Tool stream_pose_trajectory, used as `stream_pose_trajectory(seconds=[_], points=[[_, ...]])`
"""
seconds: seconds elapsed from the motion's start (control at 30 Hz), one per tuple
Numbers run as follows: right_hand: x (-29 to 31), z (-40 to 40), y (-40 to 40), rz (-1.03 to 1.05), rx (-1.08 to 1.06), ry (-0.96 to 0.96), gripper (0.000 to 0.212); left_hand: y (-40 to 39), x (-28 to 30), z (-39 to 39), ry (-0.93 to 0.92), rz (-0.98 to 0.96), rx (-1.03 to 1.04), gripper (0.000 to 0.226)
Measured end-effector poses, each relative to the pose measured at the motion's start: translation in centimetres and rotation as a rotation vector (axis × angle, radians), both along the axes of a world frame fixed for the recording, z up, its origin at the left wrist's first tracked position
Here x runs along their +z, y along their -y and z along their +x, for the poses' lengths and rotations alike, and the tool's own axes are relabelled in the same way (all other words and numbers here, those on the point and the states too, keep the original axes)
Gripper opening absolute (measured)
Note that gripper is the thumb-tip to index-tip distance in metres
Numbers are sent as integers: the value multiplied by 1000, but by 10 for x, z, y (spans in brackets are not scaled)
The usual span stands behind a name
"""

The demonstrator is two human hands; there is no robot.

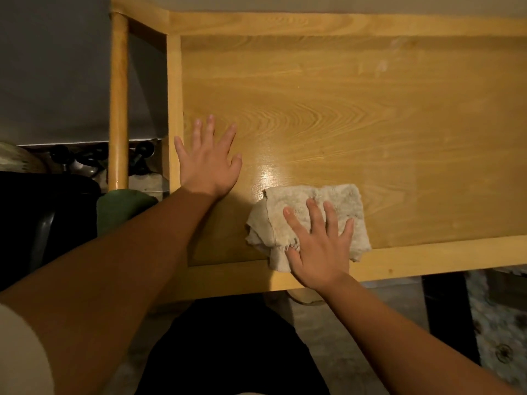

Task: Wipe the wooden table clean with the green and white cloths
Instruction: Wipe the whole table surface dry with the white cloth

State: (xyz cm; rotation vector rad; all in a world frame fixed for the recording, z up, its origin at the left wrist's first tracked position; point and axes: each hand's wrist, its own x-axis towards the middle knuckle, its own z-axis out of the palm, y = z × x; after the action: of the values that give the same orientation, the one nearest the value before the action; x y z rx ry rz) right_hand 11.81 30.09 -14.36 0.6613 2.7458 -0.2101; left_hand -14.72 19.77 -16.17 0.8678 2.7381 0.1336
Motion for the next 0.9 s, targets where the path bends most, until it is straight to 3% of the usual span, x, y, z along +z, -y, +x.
stream_pose_trajectory(seconds=[0.1,0.3,0.6,0.77,0.9], points=[[2,-3,1,-4,-11,5,75,-30,9,3,24,53,54,65],[6,-5,1,-10,-13,8,76,-98,4,45,24,14,-219,77],[8,11,-26,-39,14,72,76,-104,-2,45,17,2,-185,82],[9,46,-92,-14,-165,79,81,-107,-7,43,14,-18,-152,82],[2,46,-99,0,-166,74,85,-108,-6,46,-39,-26,-110,81]])
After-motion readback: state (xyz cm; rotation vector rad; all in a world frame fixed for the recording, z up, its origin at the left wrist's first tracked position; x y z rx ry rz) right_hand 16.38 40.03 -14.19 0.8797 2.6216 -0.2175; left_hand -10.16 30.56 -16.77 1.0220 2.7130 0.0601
